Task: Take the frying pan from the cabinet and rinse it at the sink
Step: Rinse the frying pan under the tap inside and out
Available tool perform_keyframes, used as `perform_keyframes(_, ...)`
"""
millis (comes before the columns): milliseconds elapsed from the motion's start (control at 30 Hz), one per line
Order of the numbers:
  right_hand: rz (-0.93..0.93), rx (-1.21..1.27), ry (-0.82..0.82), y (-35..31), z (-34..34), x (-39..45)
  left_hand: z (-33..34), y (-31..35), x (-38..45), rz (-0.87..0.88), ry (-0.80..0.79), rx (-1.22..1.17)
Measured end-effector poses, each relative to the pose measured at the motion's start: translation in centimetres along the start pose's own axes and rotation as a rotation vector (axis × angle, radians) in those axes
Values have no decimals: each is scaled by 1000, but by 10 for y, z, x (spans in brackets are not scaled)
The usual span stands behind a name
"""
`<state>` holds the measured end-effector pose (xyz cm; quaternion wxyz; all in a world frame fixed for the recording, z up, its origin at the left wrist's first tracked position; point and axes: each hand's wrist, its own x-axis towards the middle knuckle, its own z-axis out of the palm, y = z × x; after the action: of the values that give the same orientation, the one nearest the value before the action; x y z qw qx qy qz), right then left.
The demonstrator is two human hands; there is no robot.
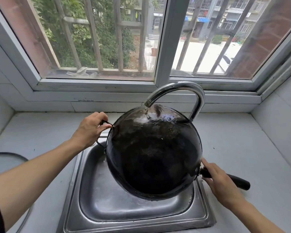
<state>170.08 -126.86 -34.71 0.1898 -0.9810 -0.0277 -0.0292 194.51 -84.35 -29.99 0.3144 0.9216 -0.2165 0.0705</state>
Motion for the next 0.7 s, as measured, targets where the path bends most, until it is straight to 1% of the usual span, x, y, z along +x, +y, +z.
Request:
perform_keyframes(500, -160, -79, -58, -17, -16, 63, -28, -35, -38, -140, 77, -57)
perform_keyframes(700, -215, -105, -111, -26, -19, 85, -37, -49, -51, -214, 99, -86)
